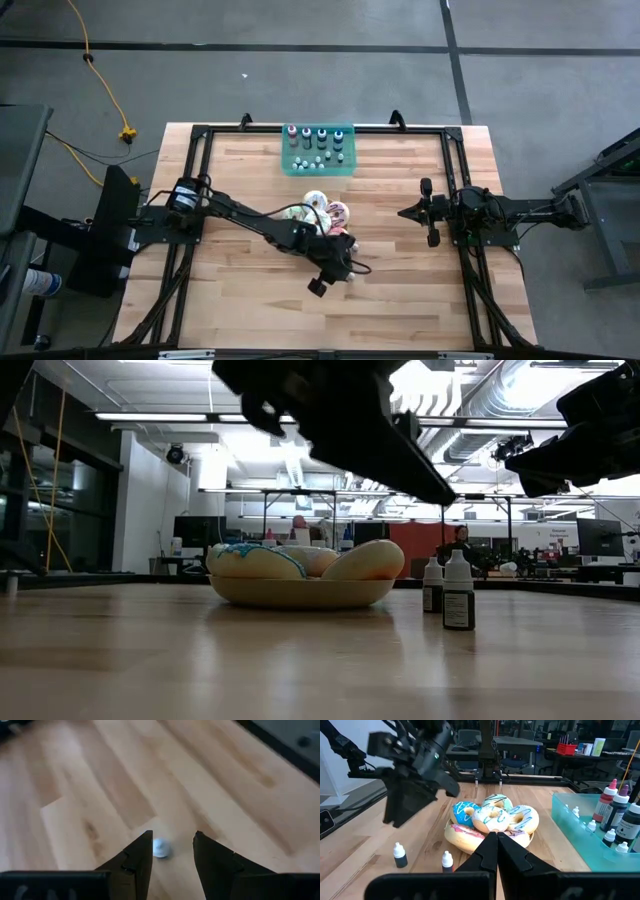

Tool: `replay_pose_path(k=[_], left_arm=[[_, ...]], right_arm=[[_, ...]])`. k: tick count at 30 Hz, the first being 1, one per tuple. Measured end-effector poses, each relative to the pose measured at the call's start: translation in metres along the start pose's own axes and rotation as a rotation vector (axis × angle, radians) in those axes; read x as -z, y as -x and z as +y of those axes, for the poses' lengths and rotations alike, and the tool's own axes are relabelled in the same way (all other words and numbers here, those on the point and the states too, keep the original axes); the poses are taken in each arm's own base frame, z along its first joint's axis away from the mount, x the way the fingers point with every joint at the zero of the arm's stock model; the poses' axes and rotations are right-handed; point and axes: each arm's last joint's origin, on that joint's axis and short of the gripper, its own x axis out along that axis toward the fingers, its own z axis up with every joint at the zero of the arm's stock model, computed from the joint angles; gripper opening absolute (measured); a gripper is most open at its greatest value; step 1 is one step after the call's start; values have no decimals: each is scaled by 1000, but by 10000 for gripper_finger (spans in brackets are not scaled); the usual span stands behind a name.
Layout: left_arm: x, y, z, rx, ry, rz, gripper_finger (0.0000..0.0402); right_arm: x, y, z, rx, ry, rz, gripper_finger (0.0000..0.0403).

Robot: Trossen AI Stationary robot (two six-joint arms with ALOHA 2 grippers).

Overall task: Pick & Place food coloring
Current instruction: Put the small black food coloring bottle into the green container

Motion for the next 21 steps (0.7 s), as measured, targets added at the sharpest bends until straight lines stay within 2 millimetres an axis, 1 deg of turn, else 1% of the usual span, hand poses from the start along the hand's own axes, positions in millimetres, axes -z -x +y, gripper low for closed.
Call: replay_pose_path(k=[5,10,16,21], left_arm=[[11,-4,5,-59,51,-44,133],[22,-12,6,-55,59,-37,133],[24,-22,4,-17,52,-76,133],[26,-26,5,-48,52,-73,133]], right_arm=[[0,0,0,0,0,0,0],[0,0,0,0,0,0,0],[0,0,0,0,0,1,0],[0,0,0,0,0,0,0]])
